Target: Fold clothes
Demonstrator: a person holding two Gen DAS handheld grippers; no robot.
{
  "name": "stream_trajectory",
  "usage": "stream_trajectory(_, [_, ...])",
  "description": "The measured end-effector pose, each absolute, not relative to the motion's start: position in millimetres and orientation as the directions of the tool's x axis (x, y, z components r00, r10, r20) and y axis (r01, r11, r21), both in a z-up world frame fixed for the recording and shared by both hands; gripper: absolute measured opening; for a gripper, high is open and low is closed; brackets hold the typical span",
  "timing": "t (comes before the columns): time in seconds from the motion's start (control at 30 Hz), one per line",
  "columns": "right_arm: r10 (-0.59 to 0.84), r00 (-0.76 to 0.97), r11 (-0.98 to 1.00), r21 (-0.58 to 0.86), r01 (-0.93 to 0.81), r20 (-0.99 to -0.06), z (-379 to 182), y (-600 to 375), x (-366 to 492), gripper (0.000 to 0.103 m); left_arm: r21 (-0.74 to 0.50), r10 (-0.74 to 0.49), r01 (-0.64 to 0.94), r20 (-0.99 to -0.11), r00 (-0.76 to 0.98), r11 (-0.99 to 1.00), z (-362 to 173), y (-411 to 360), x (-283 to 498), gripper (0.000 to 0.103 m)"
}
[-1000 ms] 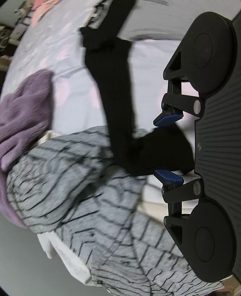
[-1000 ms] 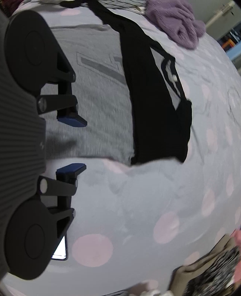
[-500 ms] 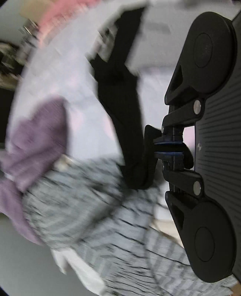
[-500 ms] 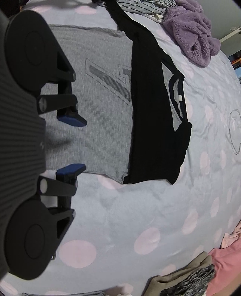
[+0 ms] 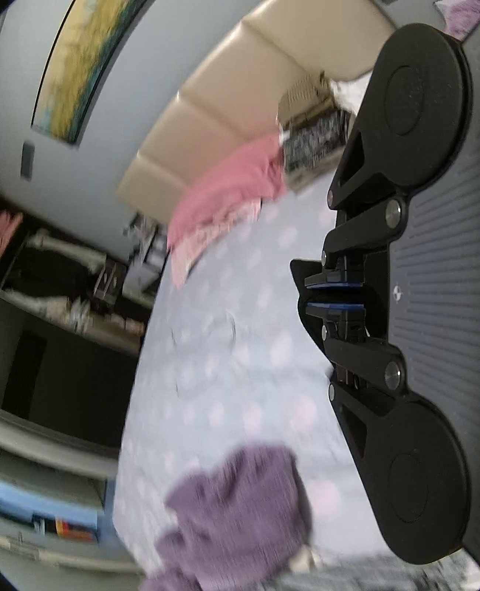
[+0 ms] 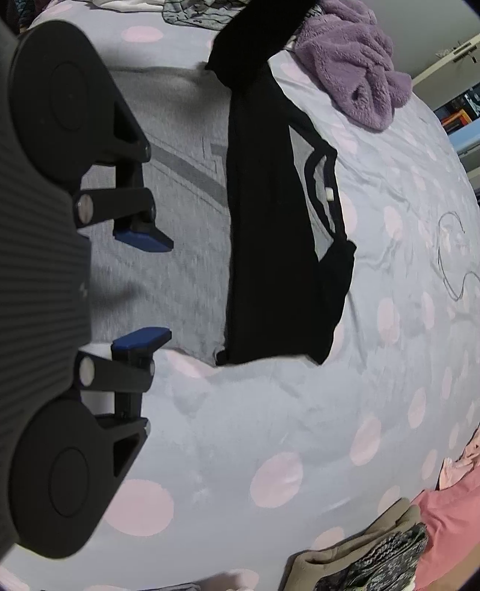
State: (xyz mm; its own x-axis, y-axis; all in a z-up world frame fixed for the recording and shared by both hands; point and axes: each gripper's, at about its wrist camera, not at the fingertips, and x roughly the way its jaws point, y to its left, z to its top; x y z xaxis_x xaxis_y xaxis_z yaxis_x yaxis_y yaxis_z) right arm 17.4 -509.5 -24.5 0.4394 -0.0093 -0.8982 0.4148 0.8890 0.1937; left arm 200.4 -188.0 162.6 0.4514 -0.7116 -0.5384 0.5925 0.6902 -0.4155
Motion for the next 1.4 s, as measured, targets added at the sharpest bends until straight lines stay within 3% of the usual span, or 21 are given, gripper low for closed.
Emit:
stream_trajectory(0.17, [-0.021,0.437,0.885,0.187,0.427,-0.899,-26.8,-521.6,18.2,0.049,-0.426,-0.747,0.659,-0.578,0.328,0.619,139.1,-267.5,204.8,0.007])
stream_trajectory(0.2, [-0.025,0.438,0.883,0.186,0.431,-0.899,-27.3,-524.6,18.5,0.049,-0.419,-0.738,0.662,-0.596,0.315,0.621,131.3,-275.6,204.7,0.015])
stream_trajectory(0.23, [-0.029,0.438,0.880,0.185,0.437,-0.898,-28.0,-528.0,18.9,0.049,-0.412,-0.728,0.663,-0.614,0.305,0.625,123.5,-282.9,204.5,0.030])
stream_trajectory(0.3, [-0.041,0.434,0.876,0.176,0.448,-0.900,-30.3,-534.5,20.1,0.050,-0.398,-0.703,0.654,-0.646,0.297,0.643,107.2,-291.7,206.0,0.046])
stream_trajectory(0.43, [-0.068,0.423,0.863,0.159,0.479,-0.904,-37.2,-549.0,21.9,0.050,-0.335,-0.624,0.617,-0.706,0.337,0.712,75.9,-271.1,219.2,0.045])
stream_trajectory(0.7, [-0.036,0.467,0.831,0.233,0.505,-0.884,-46.8,-572.6,35.1,0.047,-0.100,-0.337,0.546,-0.872,0.355,0.832,-7.2,-198.1,233.9,0.045])
stream_trajectory(0.87, [0.021,0.469,0.789,0.303,0.535,-0.883,-59.2,-579.0,48.1,0.045,-0.113,-0.314,0.511,-0.891,0.327,0.852,-46.4,-178.7,245.3,0.045])
stream_trajectory(1.03, [-0.044,0.436,0.809,0.224,0.544,-0.899,-69.0,-581.6,72.2,0.042,-0.101,-0.300,0.524,-0.902,0.310,0.846,-60.1,-186.1,254.8,0.044])
stream_trajectory(1.13, [-0.033,0.404,0.794,0.221,0.566,-0.914,-79.1,-586.2,82.3,0.028,-0.105,-0.294,0.515,-0.908,0.299,0.851,-68.8,-188.9,257.7,0.044])
stream_trajectory(1.2, [-0.037,0.402,0.800,0.214,0.561,-0.915,-80.6,-584.0,87.0,0.011,-0.105,-0.293,0.518,-0.910,0.295,0.849,-73.6,-189.6,257.2,0.044])
stream_trajectory(1.4, [-0.103,0.416,0.853,0.134,0.504,-0.904,-56.9,-577.8,96.5,0.005,-0.092,-0.253,0.486,-0.927,0.277,0.869,-88.8,-184.6,260.0,0.044])
